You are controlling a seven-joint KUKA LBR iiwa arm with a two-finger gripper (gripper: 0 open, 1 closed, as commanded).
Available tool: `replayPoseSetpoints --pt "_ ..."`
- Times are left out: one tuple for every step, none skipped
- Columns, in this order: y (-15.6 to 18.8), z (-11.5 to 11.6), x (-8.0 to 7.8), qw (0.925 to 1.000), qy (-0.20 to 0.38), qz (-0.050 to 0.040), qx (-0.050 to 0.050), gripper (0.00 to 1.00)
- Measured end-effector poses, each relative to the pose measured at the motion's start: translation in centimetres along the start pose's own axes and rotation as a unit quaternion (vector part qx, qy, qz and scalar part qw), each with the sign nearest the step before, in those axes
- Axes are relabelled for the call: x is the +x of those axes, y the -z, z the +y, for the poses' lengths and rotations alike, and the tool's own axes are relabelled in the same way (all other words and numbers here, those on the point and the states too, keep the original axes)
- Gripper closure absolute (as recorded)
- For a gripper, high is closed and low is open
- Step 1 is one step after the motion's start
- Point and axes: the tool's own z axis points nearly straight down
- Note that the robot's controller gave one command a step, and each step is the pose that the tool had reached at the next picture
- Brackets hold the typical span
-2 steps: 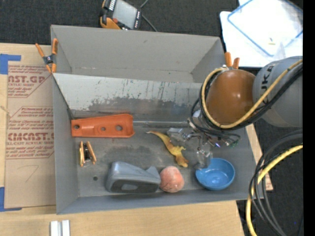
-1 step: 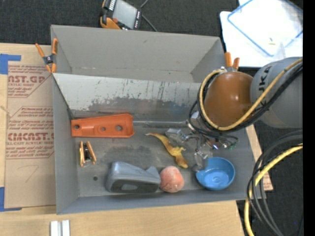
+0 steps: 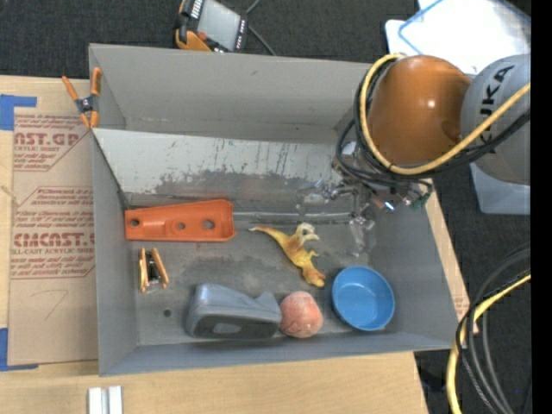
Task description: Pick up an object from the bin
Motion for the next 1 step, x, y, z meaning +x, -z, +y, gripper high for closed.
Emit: replayPoseSetpoints --pt "-9.03 1.24 5.08 0.9996 -0.027 -0.0002 -0.001 0.0"
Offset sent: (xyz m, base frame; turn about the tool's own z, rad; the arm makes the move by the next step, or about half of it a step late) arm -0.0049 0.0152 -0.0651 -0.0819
